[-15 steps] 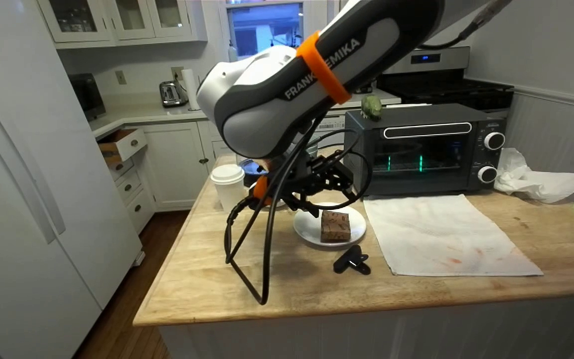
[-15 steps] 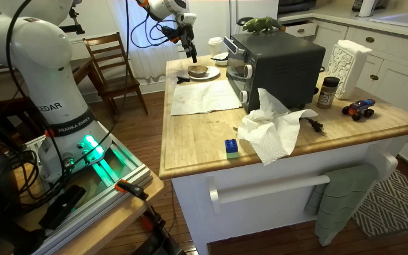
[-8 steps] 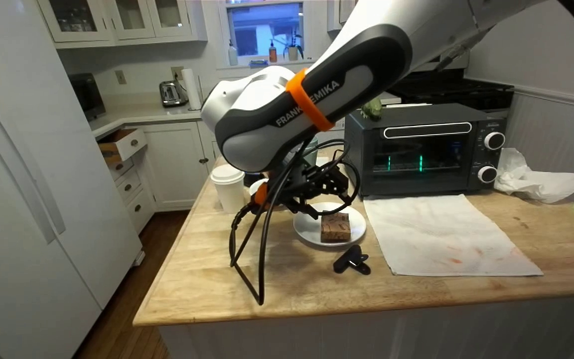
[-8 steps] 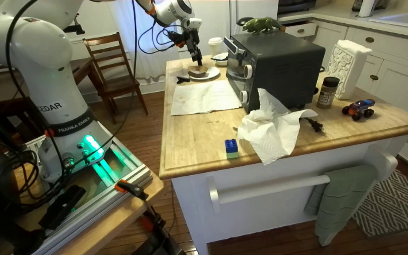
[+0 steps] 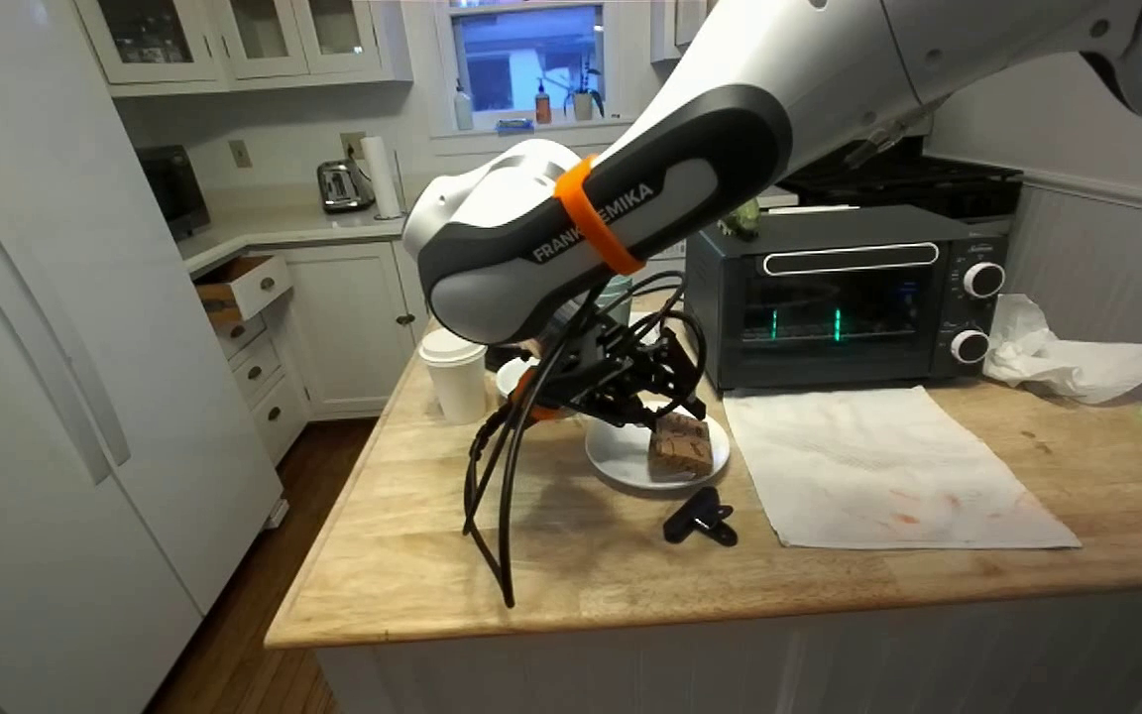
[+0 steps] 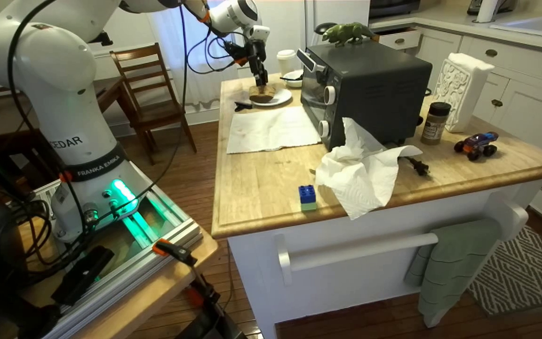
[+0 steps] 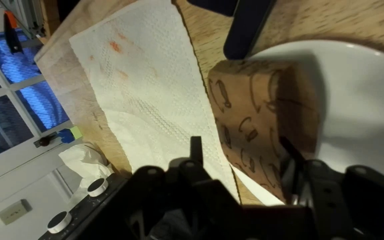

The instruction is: Remove the brown object from the white plate and put it on the table

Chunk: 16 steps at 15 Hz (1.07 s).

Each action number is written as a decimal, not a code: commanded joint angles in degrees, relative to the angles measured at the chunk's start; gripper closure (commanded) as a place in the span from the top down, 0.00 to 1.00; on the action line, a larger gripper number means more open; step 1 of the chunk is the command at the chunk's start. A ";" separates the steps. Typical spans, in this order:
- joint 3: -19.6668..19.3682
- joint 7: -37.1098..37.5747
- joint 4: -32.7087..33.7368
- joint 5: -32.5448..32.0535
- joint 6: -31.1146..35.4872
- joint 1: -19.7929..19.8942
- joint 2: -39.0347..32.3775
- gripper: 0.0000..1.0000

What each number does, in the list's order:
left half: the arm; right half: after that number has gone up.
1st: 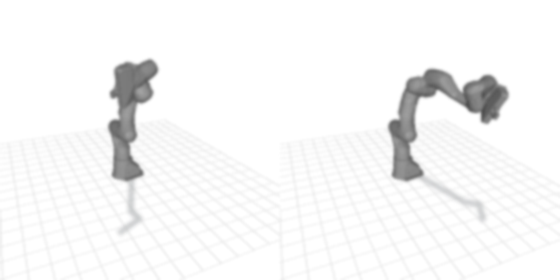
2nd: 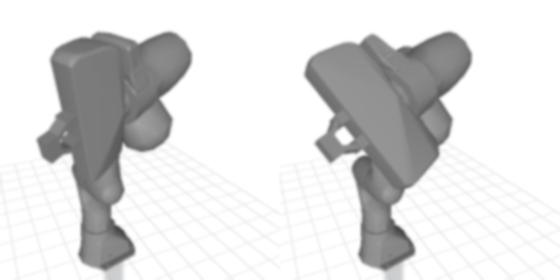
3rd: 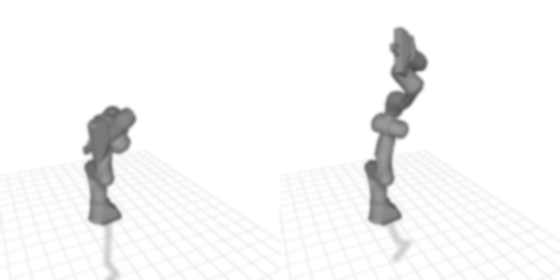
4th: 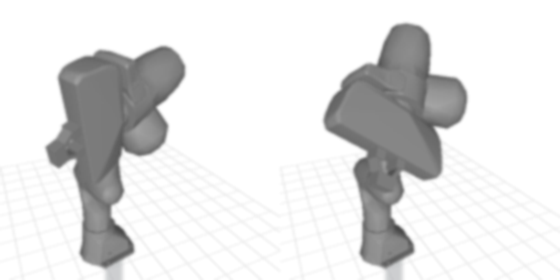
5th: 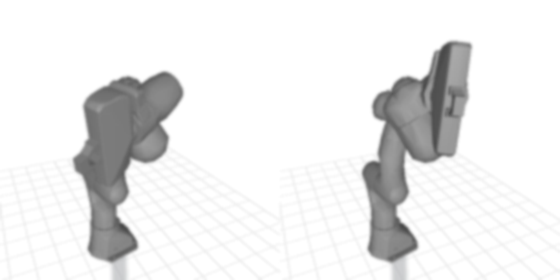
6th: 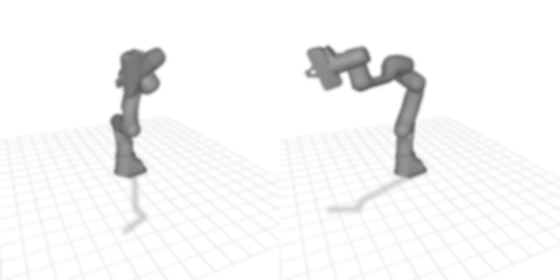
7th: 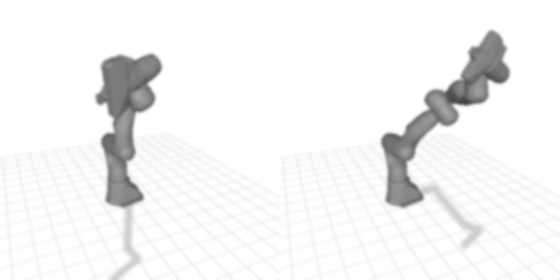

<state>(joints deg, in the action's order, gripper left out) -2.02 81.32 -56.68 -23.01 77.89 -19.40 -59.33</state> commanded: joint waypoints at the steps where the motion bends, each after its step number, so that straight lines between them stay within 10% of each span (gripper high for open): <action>1: -0.85 -0.57 6.13 3.17 -6.18 -0.98 -2.26 0.25; 5: 0.01 -0.62 8.56 6.80 -10.76 -0.66 -1.60 0.01; 12: 1.87 -2.47 9.13 8.33 -8.53 1.28 -0.91 0.00; 16: 1.45 -4.74 10.67 6.54 -8.26 0.22 -2.69 0.41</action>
<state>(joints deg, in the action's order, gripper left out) -0.91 78.55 -49.21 -16.21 69.68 -19.01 -59.72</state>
